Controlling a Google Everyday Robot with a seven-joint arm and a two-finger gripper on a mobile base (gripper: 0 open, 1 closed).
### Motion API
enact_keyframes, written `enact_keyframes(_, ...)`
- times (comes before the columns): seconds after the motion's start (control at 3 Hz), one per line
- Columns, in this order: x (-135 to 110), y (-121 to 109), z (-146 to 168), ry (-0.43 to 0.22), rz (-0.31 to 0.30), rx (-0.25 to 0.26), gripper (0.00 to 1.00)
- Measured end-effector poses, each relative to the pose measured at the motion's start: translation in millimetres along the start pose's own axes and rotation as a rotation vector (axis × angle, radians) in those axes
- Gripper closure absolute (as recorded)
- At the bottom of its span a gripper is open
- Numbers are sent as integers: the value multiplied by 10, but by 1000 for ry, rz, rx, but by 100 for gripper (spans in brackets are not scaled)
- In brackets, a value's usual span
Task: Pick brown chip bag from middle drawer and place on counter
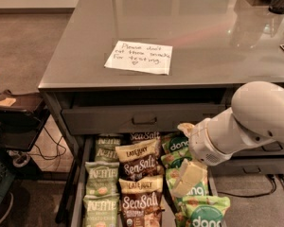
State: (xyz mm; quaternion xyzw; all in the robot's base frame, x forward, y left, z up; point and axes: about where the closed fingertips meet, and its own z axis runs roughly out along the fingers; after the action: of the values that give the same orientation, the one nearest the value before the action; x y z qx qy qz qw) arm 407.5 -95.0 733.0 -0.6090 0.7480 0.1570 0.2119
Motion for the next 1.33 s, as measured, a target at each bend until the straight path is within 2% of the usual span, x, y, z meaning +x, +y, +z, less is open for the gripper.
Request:
enact_keyframes(0.33,105,33,214,30,-12,16,0)
enact_keyframes(0.67,259,125,586,45,-13,36,0)
enact_keyframes(1.0,415,185,991,28,1,53,0)
enact_keyframes(1.33,468,201,1357,-20,-9,53,0)
